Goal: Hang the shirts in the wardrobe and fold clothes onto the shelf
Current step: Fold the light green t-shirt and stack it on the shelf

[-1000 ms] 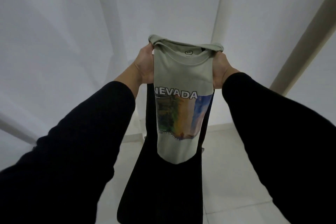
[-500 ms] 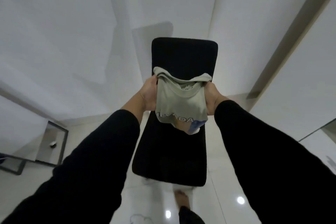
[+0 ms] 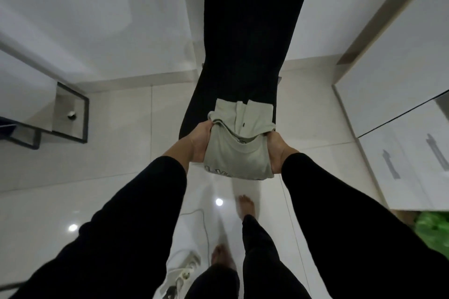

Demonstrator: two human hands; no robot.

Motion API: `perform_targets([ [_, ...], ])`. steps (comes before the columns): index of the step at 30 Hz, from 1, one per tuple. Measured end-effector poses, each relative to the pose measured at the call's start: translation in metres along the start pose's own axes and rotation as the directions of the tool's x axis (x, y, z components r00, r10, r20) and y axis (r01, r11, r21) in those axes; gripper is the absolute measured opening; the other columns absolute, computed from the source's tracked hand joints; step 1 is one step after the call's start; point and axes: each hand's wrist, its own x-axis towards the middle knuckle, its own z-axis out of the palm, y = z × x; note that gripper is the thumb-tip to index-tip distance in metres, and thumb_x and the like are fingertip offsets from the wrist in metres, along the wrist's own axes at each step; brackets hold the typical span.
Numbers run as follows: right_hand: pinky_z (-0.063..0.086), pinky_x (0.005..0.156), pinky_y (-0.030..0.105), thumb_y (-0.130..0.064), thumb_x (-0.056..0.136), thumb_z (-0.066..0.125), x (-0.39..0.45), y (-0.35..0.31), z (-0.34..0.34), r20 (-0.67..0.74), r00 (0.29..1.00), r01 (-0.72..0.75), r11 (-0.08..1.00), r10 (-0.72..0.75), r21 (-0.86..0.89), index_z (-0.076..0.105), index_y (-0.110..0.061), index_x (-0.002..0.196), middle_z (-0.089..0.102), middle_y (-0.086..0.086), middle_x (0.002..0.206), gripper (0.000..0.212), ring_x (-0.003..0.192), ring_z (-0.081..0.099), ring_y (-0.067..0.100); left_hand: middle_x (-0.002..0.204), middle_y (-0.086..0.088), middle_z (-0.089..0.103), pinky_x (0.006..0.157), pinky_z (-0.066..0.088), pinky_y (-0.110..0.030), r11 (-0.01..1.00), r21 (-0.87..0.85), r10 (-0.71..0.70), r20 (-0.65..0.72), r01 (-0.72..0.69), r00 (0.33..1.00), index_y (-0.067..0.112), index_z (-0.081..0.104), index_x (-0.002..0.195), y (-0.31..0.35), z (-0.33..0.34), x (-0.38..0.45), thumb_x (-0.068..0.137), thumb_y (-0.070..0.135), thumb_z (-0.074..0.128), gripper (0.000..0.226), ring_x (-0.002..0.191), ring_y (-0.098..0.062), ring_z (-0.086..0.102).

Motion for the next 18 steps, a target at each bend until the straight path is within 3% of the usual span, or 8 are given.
perform_targets([
  [3, 0.041, 0.101, 0.057, -0.073, 0.076, 0.043, 0.022, -0.012, -0.009, -0.031, 0.999, -0.022, 1.0, 0.023, 0.018, 0.064, -0.02, 0.124, 0.066, 0.015, 0.121, 0.074, 0.113, 0.06, 0.039, 0.096, -0.011, 0.067, 0.075, 0.049, -0.036, 1.0, -0.025, 0.017, -0.011, -0.018, 1.0, 0.012, 0.065, 0.096, 0.01, 0.001, 0.025, 0.099, 0.05, 0.025, 0.056, 0.089, -0.027, 0.062],
  [8, 0.045, 0.101, 0.05, -0.073, 0.081, 0.038, 0.072, -0.057, -0.022, -0.097, 0.994, 0.054, 0.997, -0.049, 0.047, 0.062, -0.018, 0.125, 0.066, 0.013, 0.121, 0.074, 0.112, 0.061, 0.034, 0.094, -0.011, 0.067, 0.072, 0.051, -0.035, 0.997, -0.052, 0.047, -0.069, -0.05, 0.996, 0.012, 0.064, 0.093, 0.045, 0.004, 0.083, 0.099, 0.049, 0.026, 0.054, 0.084, -0.027, 0.063],
  [11, 0.05, 0.093, 0.051, -0.07, 0.084, 0.036, 0.118, -0.091, -0.031, -0.234, 0.967, 0.11, 0.994, -0.106, 0.004, 0.055, -0.018, 0.131, 0.065, 0.013, 0.122, 0.073, 0.111, 0.062, 0.034, 0.084, -0.01, 0.07, 0.066, 0.054, -0.03, 0.99, -0.085, 0.092, -0.212, -0.112, 0.973, 0.009, 0.062, 0.087, 0.068, 0.003, 0.129, 0.101, 0.04, 0.031, 0.046, 0.074, -0.022, 0.066],
  [13, 0.055, 0.081, 0.05, -0.058, 0.084, 0.043, 0.162, -0.107, -0.051, -0.351, 0.925, 0.113, 0.987, -0.146, -0.113, 0.049, -0.015, 0.132, 0.064, 0.013, 0.119, 0.064, 0.102, 0.064, 0.033, 0.113, -0.015, 0.065, 0.086, 0.052, -0.038, 0.991, 0.087, 0.125, -0.385, -0.099, 0.914, 0.004, 0.06, 0.106, 0.078, -0.006, 0.173, 0.101, 0.035, 0.036, 0.04, 0.097, -0.028, 0.062],
  [14, 0.057, 0.073, 0.042, -0.05, 0.083, 0.045, 0.178, -0.112, -0.059, -0.407, 0.904, 0.078, 0.988, -0.127, -0.137, 0.048, -0.016, 0.127, 0.063, 0.012, 0.116, 0.056, 0.092, 0.063, 0.03, 0.127, -0.016, 0.057, 0.096, 0.047, -0.039, 0.974, 0.22, 0.14, -0.443, -0.043, 0.885, 0.004, 0.055, 0.121, 0.079, -0.012, 0.194, 0.101, 0.033, 0.036, 0.04, 0.111, -0.031, 0.056],
  [16, 0.048, 0.063, 0.028, -0.034, 0.088, 0.046, 0.192, -0.119, -0.061, -0.517, 0.849, 0.04, 0.99, -0.104, -0.133, 0.047, -0.02, 0.11, 0.056, 0.007, 0.105, 0.026, 0.078, 0.055, 0.023, 0.138, -0.016, 0.047, 0.098, 0.041, -0.034, 0.904, 0.422, 0.176, -0.502, 0.063, 0.847, 0.003, 0.042, 0.136, 0.074, -0.021, 0.227, 0.101, 0.031, 0.036, 0.045, 0.124, -0.032, 0.047],
  [17, 0.048, 0.07, 0.031, -0.027, 0.094, 0.044, 0.201, -0.118, -0.066, -0.591, 0.801, 0.044, 0.994, -0.094, -0.099, 0.048, -0.02, 0.109, 0.055, 0.009, 0.11, 0.018, 0.086, 0.055, 0.025, 0.139, -0.016, 0.045, 0.095, 0.04, -0.032, 0.872, 0.477, 0.172, -0.508, 0.109, 0.844, 0.003, 0.038, 0.139, 0.067, -0.025, 0.24, 0.1, 0.032, 0.039, 0.049, 0.125, -0.032, 0.045],
  [18, 0.046, 0.085, 0.035, -0.022, 0.097, 0.043, 0.208, -0.116, -0.066, -0.595, 0.79, 0.032, 0.98, -0.145, -0.196, 0.049, -0.015, 0.121, 0.053, 0.012, 0.123, 0.025, 0.105, 0.055, 0.029, 0.139, -0.015, 0.044, 0.097, 0.04, -0.032, 0.847, 0.512, 0.161, -0.508, 0.147, 0.846, 0.004, 0.035, 0.141, 0.057, -0.028, 0.253, 0.098, 0.034, 0.044, 0.054, 0.126, -0.032, 0.045],
])
